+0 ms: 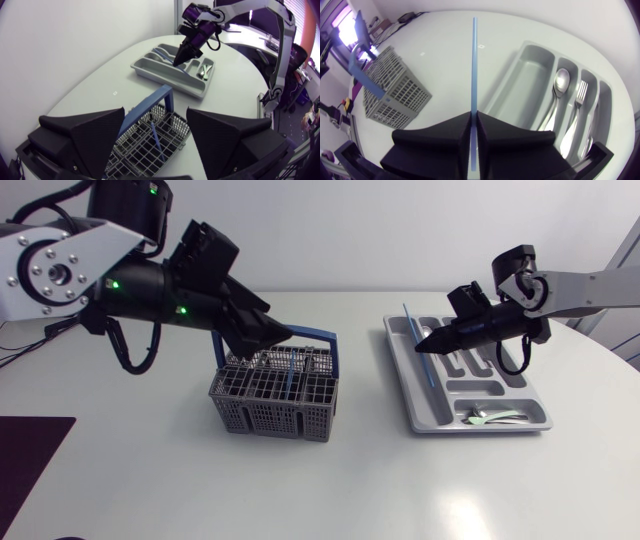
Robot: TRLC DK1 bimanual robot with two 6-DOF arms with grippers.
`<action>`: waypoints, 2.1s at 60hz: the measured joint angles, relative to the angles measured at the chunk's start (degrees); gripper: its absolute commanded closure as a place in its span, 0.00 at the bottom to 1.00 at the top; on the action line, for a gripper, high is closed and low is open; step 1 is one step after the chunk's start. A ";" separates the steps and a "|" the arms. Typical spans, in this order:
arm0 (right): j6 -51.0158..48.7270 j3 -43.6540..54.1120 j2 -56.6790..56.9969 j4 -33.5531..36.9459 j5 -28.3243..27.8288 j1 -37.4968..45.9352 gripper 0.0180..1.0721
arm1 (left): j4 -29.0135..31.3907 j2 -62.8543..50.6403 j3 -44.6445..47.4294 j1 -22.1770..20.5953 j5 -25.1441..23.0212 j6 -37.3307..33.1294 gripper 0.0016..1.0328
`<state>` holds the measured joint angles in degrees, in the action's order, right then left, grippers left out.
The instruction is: Unload the cutlery basket into the drawer organizer.
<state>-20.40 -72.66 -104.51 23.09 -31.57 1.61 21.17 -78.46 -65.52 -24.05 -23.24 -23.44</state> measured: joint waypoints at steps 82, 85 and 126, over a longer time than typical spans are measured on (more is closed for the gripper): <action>21.64 -13.68 -11.91 9.90 23.41 -5.46 0.06 | -8.79 -0.46 10.91 -12.96 27.76 -1.68 0.17; 21.29 -12.63 -10.43 9.90 23.02 -5.18 0.06 | -9.75 -0.46 11.45 -13.22 28.30 -1.68 0.17; 18.56 -2.12 2.36 8.15 16.70 0.87 0.06 | -23.26 -1.97 20.13 -7.34 18.91 4.04 0.33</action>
<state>-1.85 -74.78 -102.15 31.24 -14.87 2.48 -2.09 -80.42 -45.39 -31.40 -4.34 -19.40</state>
